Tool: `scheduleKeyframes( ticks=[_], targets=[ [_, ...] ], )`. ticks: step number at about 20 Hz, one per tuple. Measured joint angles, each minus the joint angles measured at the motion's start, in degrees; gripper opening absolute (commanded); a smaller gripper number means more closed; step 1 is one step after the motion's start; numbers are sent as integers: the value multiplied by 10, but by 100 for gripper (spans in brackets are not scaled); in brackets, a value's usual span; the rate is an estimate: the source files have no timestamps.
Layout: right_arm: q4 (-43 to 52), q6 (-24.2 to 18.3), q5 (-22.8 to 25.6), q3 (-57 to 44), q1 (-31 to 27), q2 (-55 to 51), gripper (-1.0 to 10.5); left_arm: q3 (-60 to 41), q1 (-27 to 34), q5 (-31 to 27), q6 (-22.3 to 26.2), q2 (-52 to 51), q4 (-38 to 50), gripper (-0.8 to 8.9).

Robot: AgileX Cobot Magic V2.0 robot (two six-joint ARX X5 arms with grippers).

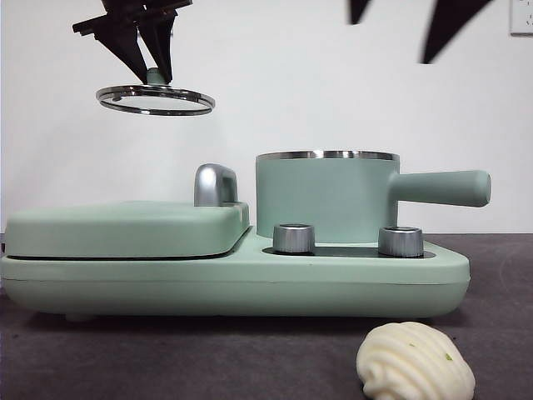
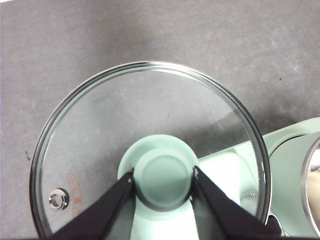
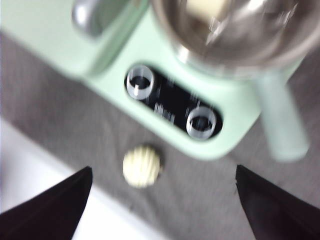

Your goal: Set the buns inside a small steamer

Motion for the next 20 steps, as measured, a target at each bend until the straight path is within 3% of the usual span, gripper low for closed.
scheduleKeyframes(
  ticks=[3,5,11,13,18,20],
  targets=[
    [16,30,-1,-130,37,-83,459,0,-5,0,-3,0,0,87],
    [77,63,0,-202,65,-124,459,0,-6,0,-5,0,0,87],
    [255,143,2,-394,174,-127,457,0,-8,0,-10,0,0,87],
    [325,164,24,-434,192,-115,453,0,-8,0,-10,0,0,87],
    [385,179,72,-449,190,-53,442,0,-8,0,-11,0,0,87],
    [400,179,72,-449,191,-27,365,0,-8,0,-11,0,0,87]
  ],
)
